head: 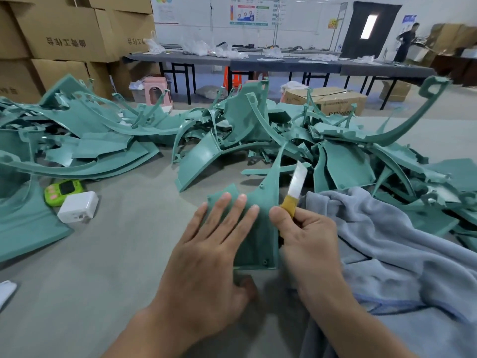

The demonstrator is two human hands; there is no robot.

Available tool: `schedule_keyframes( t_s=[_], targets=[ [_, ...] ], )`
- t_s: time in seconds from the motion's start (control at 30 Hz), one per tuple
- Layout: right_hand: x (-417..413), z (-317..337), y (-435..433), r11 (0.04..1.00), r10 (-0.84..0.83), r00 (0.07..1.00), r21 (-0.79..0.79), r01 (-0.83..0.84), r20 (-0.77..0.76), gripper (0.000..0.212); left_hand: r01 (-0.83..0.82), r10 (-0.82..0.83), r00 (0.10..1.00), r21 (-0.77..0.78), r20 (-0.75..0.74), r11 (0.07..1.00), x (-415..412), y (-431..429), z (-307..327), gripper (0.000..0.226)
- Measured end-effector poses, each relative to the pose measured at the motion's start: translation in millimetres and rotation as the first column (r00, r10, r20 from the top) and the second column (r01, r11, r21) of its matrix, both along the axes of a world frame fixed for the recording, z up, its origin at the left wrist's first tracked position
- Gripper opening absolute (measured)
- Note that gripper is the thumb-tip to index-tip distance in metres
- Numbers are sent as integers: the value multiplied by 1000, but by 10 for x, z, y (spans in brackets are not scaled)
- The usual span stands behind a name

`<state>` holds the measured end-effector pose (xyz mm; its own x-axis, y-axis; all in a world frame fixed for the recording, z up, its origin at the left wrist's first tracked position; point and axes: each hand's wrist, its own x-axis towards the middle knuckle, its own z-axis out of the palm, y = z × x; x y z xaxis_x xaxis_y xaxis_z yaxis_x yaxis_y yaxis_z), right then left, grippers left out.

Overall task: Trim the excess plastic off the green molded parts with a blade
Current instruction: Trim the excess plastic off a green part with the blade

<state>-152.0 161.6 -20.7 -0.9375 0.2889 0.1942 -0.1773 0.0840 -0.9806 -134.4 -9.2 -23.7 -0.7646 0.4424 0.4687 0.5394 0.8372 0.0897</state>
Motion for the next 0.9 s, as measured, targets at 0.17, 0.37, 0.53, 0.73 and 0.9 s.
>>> schedule_keyframes(
  t_s=[0.17, 0.37, 0.53, 0.73, 0.9],
  targets=[
    [-19, -45, 4, 979, 205, 975, -12, -204, 89, 22, -62, 59, 994, 24, 95, 998, 16, -35, -97, 105],
    [16, 53, 117, 913, 220, 973, 335, -232, 73, 32, -143, 107, 987, 355, 118, 924, -73, -175, -35, 78],
    [121, 150, 116, 792, 360, 932, 511, -335, 52, 34, -191, 121, 975, 435, 184, 880, -74, -186, -85, 70],
    [214, 174, 55, 600, 444, 891, 706, -376, 96, 35, -185, 66, 970, 535, 234, 825, -99, -219, -121, 64],
    [29, 237, 170, 607, 94, 995, 791, -71, 17, 41, -206, 86, 968, 547, 236, 812, -126, -229, -124, 60]
  ],
)
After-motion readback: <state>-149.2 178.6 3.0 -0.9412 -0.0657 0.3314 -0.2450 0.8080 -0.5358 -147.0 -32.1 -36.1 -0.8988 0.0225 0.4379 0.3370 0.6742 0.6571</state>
